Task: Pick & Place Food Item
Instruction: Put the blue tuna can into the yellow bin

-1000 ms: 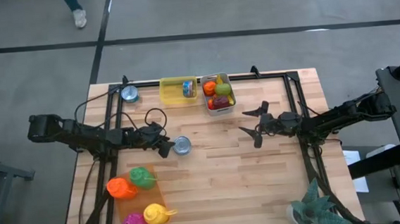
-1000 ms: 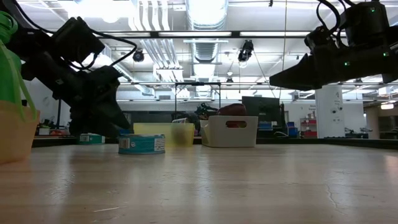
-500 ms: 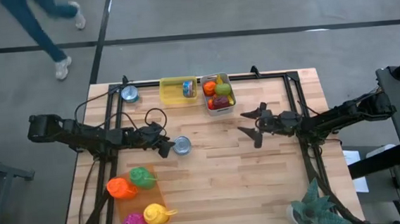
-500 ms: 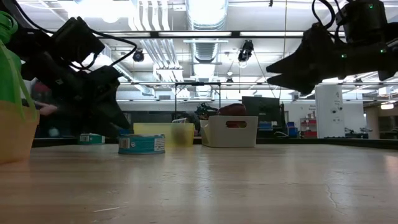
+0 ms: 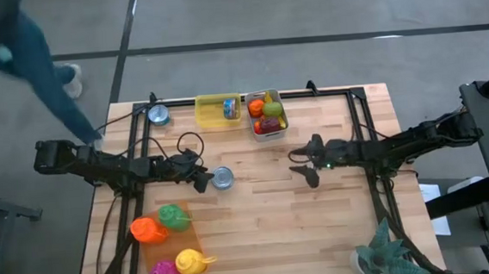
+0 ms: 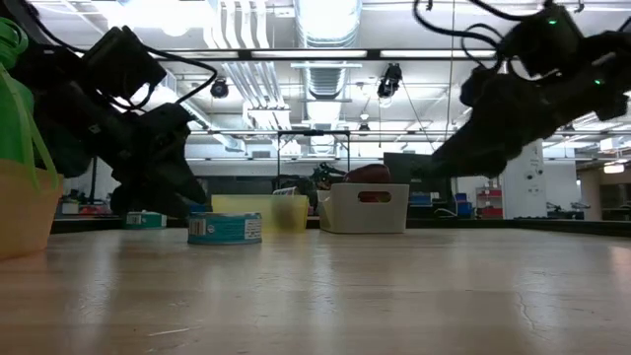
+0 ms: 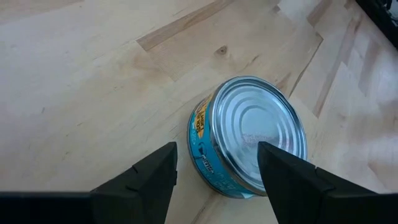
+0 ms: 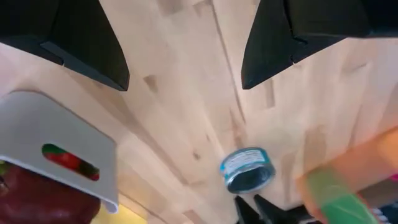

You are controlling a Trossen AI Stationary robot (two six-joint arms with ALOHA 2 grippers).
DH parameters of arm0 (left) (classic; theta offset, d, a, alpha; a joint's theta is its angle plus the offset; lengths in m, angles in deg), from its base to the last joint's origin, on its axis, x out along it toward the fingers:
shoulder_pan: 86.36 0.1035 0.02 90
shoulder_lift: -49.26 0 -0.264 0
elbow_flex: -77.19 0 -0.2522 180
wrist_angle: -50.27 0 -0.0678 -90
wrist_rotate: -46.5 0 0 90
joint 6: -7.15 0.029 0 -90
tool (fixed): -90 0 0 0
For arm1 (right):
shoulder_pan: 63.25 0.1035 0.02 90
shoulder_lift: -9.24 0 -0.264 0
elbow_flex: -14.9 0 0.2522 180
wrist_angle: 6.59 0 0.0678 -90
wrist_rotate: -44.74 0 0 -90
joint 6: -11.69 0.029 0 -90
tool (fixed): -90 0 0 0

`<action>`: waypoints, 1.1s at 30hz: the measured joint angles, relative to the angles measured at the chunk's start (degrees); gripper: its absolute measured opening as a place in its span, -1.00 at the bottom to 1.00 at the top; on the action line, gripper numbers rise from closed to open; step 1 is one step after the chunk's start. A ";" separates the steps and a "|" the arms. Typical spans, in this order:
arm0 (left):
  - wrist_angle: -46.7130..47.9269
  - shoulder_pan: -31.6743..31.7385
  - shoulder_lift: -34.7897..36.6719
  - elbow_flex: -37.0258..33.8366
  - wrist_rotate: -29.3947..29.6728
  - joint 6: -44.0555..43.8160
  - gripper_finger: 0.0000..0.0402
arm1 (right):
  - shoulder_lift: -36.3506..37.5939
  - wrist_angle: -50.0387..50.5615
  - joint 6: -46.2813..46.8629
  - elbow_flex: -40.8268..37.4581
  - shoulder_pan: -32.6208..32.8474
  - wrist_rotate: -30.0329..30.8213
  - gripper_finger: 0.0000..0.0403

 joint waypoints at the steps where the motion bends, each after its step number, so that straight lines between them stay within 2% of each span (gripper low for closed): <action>1: -0.07 0.00 0.00 0.00 0.01 -0.26 0.13 | -0.57 0.48 -0.16 0.89 0.10 0.26 0.52; 6: -0.16 0.00 0.00 0.00 0.61 -0.42 0.13 | -6.54 -0.51 -4.02 6.26 1.17 0.25 0.52; 17: -0.07 0.00 0.00 0.04 0.61 -0.42 0.13 | -29.15 -0.97 -15.05 21.62 1.78 0.72 0.52; 21: -0.04 0.00 0.00 0.04 0.61 -0.17 0.13 | -35.04 -5.60 -17.61 25.11 1.87 0.02 0.52; 30: 0.04 0.00 0.00 0.04 0.61 -0.10 0.13 | -42.25 -18.74 -19.95 27.75 2.61 -5.90 0.52; 33: -0.03 0.00 0.00 0.04 0.61 0.04 0.13 | -44.35 -20.41 -19.91 28.72 2.64 -6.91 0.52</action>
